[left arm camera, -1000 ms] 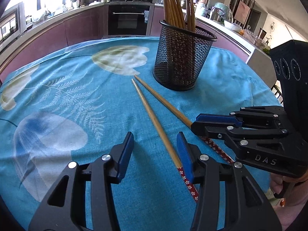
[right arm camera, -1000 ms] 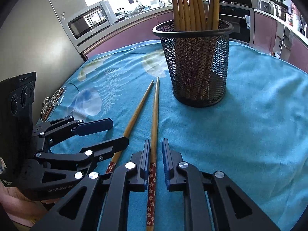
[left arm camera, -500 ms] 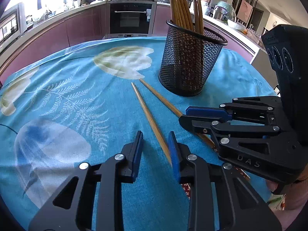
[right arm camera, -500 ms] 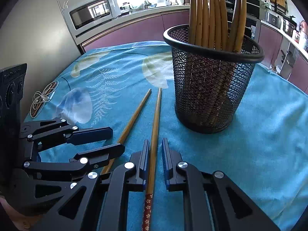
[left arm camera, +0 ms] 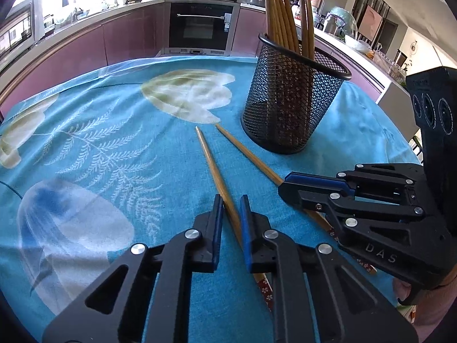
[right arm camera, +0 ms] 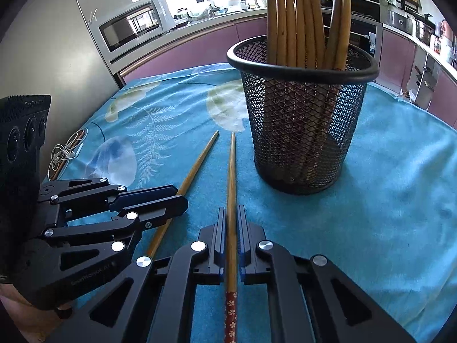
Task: Organize utensils
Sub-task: 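Lower the right gripper and close on one red-patterned chopstick, then lift the chopstick upright with the right gripper toward the mesh cup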
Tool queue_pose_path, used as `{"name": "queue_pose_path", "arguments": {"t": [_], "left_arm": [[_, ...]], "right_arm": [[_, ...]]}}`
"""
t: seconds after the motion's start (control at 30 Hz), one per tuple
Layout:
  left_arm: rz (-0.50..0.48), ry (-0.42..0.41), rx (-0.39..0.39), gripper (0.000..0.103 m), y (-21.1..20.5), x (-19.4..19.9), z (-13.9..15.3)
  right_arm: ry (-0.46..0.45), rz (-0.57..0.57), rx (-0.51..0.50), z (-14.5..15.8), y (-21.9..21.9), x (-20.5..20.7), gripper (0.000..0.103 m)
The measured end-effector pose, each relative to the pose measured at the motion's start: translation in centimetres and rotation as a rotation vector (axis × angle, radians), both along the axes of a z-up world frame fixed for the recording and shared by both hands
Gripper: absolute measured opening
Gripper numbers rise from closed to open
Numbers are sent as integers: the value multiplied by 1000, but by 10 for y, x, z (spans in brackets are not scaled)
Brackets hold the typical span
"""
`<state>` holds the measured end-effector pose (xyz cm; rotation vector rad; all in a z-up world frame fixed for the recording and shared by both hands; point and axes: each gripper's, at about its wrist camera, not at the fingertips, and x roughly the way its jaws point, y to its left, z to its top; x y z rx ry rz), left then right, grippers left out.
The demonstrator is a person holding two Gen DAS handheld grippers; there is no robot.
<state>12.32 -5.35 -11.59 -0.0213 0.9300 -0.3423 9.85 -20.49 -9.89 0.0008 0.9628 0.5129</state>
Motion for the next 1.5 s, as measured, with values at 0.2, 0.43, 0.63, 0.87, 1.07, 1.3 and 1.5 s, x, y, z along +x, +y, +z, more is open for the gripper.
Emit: {"name": "queue_pose_path", "arguments": {"t": [0.2,0.43,0.63,0.87,1.07,1.3,1.5], "left_arm": [[9,-4,-4,11,1,-2,1],[5,-2,-12,9,3,-6,2],[-3,-2,-7,9,4,-8,1],[-15,0,10,10,1,-7,0],[-11,-3,15,10,0,-5,0],[-3,-7,6,8,2,-7,2],[-6,-22,-9,8,4,-11,9]], "right_arm": [[4,-11,31,2,-9,-4,6],[3,-1,68,6,-16,-11,6],[14,6,60,4,-14,-11,6],[-7,11,-9,-1,-7,-12,7],[-23,9,-28,-1,-4,-11,7],[-20,2,28,3,-14,-13,6],[-44,9,64,15,-19,-20,6]]}}
